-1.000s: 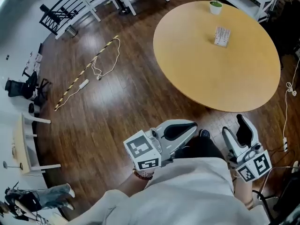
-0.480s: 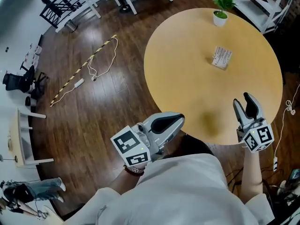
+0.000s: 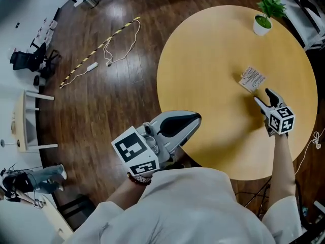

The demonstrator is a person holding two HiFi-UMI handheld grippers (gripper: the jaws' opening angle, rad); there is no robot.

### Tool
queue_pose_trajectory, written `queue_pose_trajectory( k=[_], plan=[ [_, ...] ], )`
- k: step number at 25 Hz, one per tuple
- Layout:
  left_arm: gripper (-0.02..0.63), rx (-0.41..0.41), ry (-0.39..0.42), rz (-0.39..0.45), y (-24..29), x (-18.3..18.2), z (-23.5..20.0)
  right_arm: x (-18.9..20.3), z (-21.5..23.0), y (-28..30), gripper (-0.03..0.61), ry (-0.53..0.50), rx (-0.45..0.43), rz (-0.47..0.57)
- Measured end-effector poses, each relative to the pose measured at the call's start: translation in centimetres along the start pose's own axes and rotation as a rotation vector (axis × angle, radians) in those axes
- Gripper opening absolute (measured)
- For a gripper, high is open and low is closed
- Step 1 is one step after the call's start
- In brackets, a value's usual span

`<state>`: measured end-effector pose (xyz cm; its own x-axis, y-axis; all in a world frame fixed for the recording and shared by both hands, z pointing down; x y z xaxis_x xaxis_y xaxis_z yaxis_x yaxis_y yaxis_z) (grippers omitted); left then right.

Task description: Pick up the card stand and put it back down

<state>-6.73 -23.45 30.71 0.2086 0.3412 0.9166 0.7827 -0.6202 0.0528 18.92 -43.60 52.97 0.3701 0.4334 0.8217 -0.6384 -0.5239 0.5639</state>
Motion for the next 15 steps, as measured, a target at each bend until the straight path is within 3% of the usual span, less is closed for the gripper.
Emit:
queue_pose_trajectory(
  k=[4,9,13,15],
  plan=[
    [-0.017,-0.026,-0.078,0.013,3.3,0.9,-5.4,-0.3,3.4,6.9,0.302,-0.05,-0.081,-0.039],
    [-0.017,-0.021,-0.123,0.003,6.2,2.3,-6.7,-0.5,3.3,11.1,0.305,-0.168,-0.176,-0.064],
    [-0.017,-0.05,-0.153,-0.037,7.2,3.6,-8.3,-0.2,2.8,14.1,0.3,-0.191,-0.236,-0.072],
    [-0.017,-0.069,-0.17,-0.044,7.2,4.1,-9.0,0.3,2.9,14.8,0.236,-0.223,-0.231,-0.076]
  ],
)
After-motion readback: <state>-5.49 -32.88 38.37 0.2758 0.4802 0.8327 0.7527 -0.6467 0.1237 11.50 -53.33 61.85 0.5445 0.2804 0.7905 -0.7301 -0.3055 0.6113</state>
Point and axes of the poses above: the fingertips, and each gripper's own axes: y forward along the fingers, z to its right, x out of its underside, the point moved 5 cm from there along -y, backward along the fingers, and after that the axes turned 7 degrees about x, right-handed, at the moved point
